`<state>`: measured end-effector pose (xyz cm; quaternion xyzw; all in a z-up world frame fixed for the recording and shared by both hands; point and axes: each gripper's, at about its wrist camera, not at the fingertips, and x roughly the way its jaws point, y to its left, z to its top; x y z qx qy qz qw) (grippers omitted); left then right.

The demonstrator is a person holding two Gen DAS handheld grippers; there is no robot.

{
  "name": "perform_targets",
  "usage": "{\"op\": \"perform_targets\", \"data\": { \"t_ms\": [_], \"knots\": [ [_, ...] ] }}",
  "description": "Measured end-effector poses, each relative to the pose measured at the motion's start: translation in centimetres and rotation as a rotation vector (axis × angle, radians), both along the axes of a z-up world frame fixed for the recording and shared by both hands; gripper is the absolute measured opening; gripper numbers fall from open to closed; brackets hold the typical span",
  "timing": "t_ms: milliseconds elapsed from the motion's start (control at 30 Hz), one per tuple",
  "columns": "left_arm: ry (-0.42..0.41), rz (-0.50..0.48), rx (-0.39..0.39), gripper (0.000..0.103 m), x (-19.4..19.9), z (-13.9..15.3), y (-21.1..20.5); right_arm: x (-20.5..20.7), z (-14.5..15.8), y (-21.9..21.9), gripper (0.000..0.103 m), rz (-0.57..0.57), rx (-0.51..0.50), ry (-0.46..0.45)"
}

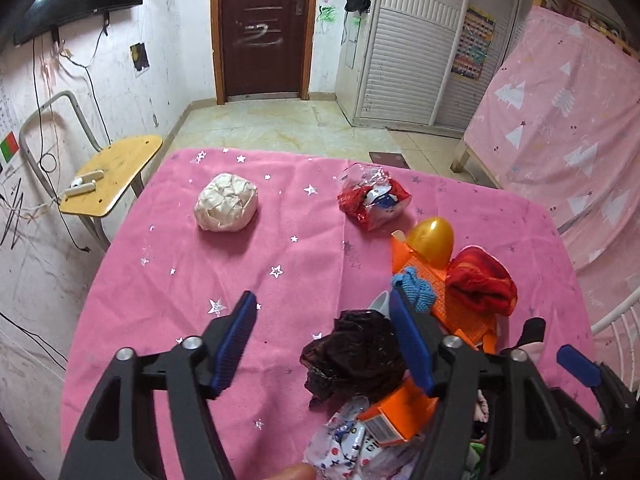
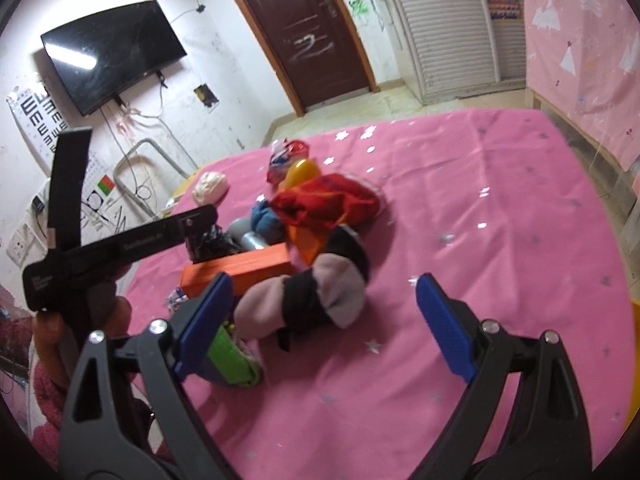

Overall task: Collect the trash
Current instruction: 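Grasp the black plastic bag with the left tool while the right tool grasps the black-and-pink sock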

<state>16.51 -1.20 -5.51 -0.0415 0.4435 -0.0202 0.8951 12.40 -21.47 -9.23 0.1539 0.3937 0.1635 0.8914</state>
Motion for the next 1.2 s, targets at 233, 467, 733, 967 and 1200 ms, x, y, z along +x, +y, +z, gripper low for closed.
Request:
{"op": "perform_targets", "data": {
  "t_ms": [233,467,733,967,1200],
  "knots": [
    [0.045,-0.041,-0.098,0.001,0.0,-1.6,0.8,0.8,-0.9,0.9,0.089,0.003,0.018,0.051],
    [-0.054,-0.018,-0.136,0.0,-1.6,1.0,1.9,1.6,-1.8,0.7,0.089,-0.01,0.074,0.097],
    [-0.148,-0.013,-0.15,0.0,-3.5,4.8,2.2,2.8,-2.6,0.4,0.063,-0.009,0.116,0.134],
    [-0.179,-0.032,-0.148,0.0,-4.7,5.8,1.6,2.2,-1.9,0.4,0.036,-0.028,0.09,0.073],
    [-0.192,-0.046,-0.138,0.0,-5.2,6.4,0.8,1.2,-1.0,-0.8,0.03,-0.067,0.077,0.005]
  ]
}}
